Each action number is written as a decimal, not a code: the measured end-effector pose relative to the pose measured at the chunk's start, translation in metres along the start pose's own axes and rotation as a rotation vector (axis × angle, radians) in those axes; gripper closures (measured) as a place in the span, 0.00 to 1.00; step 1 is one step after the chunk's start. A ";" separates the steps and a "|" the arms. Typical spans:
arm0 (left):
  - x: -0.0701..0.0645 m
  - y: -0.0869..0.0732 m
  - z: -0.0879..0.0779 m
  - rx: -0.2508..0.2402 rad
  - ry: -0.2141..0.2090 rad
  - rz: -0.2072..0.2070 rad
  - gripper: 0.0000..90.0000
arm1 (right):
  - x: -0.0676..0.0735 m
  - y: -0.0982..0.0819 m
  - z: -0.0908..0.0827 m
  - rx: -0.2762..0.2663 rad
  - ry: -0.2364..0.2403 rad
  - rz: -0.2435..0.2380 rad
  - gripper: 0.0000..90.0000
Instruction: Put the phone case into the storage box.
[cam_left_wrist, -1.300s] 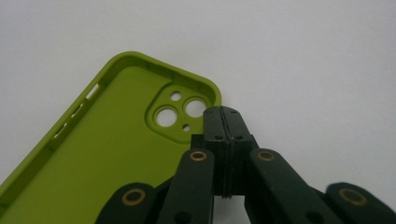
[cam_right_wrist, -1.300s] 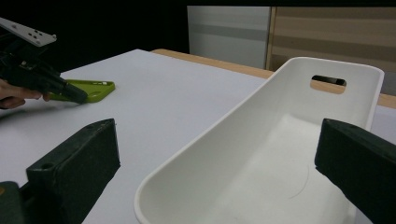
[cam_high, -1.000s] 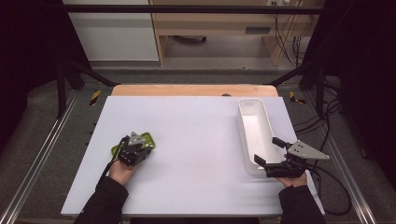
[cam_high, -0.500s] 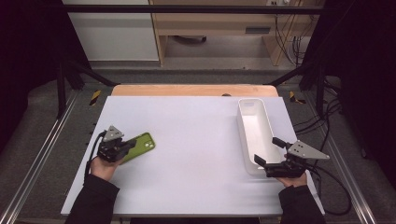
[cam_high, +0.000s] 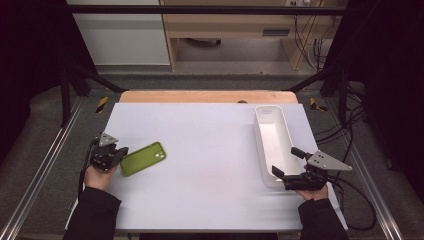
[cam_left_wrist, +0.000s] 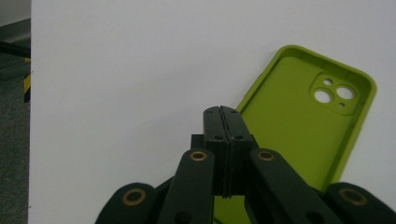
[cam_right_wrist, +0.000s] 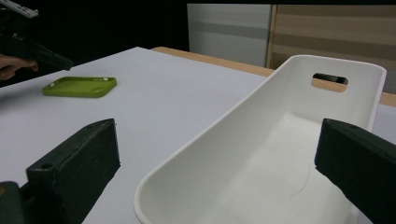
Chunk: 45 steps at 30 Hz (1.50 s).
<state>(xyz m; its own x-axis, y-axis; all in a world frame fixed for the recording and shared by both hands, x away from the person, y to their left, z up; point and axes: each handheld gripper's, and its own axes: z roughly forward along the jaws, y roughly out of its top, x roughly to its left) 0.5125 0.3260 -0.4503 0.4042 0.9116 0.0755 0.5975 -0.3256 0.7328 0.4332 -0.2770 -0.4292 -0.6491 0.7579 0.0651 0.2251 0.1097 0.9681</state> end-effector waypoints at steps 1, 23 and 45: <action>0.002 0.000 0.003 0.001 0.006 -0.008 1.00 | 0.000 0.000 0.000 0.000 -0.001 -0.001 0.01; 0.011 -0.002 0.020 0.071 0.007 -0.036 1.00 | 0.000 0.000 -0.001 -0.004 0.000 -0.002 0.01; -0.011 -0.015 0.003 0.086 -0.034 -0.003 1.00 | 0.000 0.001 -0.003 -0.011 0.000 0.001 0.01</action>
<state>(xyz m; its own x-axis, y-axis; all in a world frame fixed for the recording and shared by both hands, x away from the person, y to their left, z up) 0.5010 0.3201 -0.4637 0.4242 0.9042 0.0492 0.6556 -0.3441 0.6721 0.4318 -0.2790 -0.4275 -0.6493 0.7577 0.0658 0.2176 0.1022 0.9707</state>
